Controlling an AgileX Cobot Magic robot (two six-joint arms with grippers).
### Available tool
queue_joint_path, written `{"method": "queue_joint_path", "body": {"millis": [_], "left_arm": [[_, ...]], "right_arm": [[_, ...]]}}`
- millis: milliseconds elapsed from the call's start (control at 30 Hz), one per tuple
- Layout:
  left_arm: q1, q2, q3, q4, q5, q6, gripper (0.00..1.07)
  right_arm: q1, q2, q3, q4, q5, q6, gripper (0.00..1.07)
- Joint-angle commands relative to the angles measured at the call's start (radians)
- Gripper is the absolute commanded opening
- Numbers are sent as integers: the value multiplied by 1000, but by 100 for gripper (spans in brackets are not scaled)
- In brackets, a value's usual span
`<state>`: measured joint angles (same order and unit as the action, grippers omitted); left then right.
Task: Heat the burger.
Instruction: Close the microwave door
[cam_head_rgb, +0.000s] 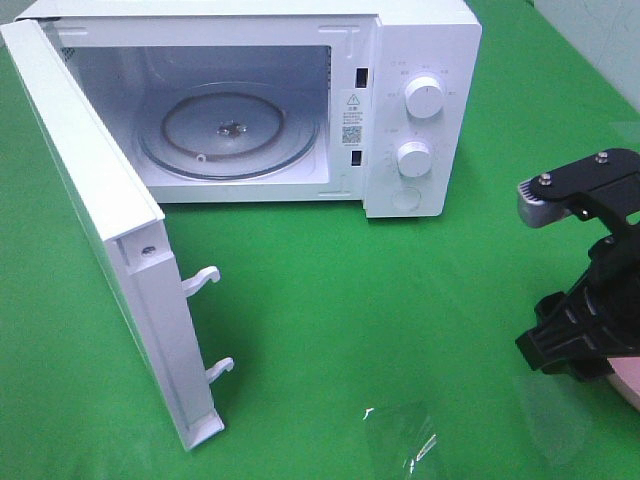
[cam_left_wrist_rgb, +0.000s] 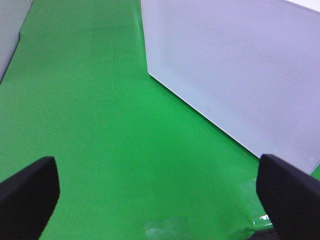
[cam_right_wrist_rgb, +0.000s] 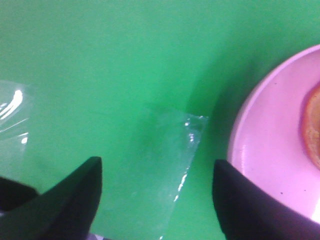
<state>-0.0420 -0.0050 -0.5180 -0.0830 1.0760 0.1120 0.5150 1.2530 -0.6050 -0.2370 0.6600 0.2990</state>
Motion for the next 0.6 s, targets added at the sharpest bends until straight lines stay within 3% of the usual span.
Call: {"method": "queue_joint_path", "body": {"millis": [33, 67, 167, 333, 600], "left_arm": [[2, -6, 0, -3, -6, -3, 100], [2, -6, 0, -3, -6, -3, 100], [2, -6, 0, -3, -6, -3, 100], [2, -6, 0, -3, -6, -3, 100], [2, -6, 0, -3, -6, -3, 100]], "right_arm": [[-1, -70, -2, 115, 43, -131, 73], [-1, -126, -2, 180, 80, -199, 79], [-1, -238, -2, 286, 174, -284, 83], [-1, -318, -2, 300, 253, -289, 81], [-1, -610, 23, 294, 416, -286, 77]]}}
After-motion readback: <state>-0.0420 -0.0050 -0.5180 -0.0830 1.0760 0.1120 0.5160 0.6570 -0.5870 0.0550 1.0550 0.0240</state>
